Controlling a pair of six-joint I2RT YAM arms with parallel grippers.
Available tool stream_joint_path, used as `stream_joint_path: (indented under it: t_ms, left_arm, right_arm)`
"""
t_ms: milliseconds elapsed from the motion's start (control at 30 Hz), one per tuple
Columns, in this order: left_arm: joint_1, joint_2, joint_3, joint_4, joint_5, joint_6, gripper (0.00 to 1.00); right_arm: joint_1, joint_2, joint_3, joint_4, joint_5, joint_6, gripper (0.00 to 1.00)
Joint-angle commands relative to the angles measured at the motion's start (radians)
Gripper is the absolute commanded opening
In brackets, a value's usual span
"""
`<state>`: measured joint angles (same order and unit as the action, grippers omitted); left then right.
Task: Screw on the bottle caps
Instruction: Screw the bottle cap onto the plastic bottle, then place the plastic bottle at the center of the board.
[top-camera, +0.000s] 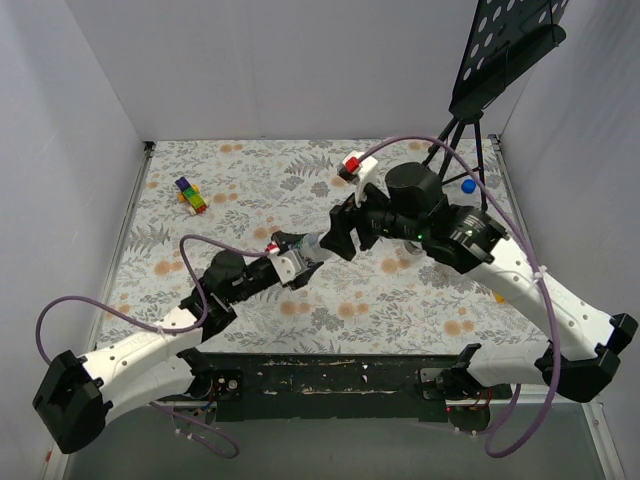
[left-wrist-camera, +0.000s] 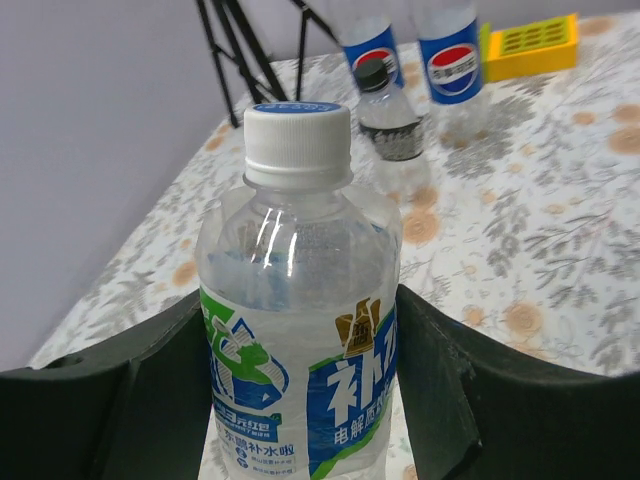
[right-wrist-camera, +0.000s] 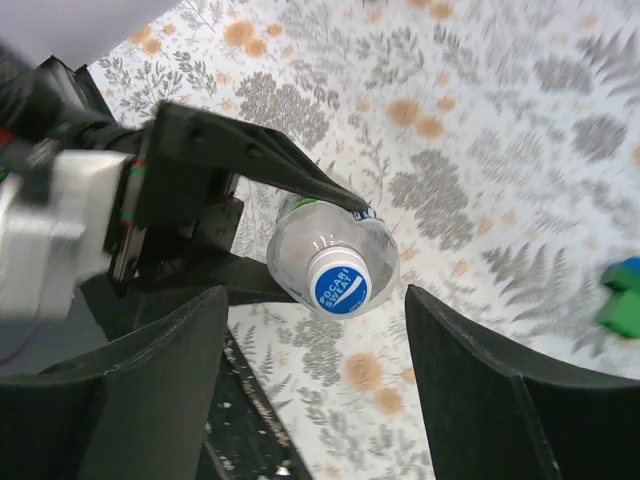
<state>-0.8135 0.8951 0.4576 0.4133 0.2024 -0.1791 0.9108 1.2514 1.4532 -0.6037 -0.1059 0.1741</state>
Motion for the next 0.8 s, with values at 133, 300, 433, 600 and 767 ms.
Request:
stream_joint_path:
  t_ms: [133,300,433,600,767]
  left_arm:
    - [0.22,0.165,0.157,-0.002,0.829,-0.414,0.0]
    - [0.241,0.197,0.162,0.093,1.009,-0.526,0.0]
    - [0.243,0.209,0.168,0.09,1.042,-0.531,0.0]
    - [0.241,0.226,0.176,0.09,1.068,-0.54,0.0]
    - [0.241,0.225,0.176,0.087,1.071,-0.539,0.0]
  right_arm:
    - [0.005,-0.122,0.085,-0.18,-0.266,-0.569,0.76]
    - [0.005,-0.141,0.07,-0.267,-0.368,-0.731,0.73]
    - [0.005,-0.116,0.081,-0.31,-0.429,-0.8,0.72]
    - [0.005,-0.063,0.098,-0.327,-0.448,-0.841,0.67]
    - [0.005,-0.007,0.122,-0.347,-0.471,-0.864,0.62]
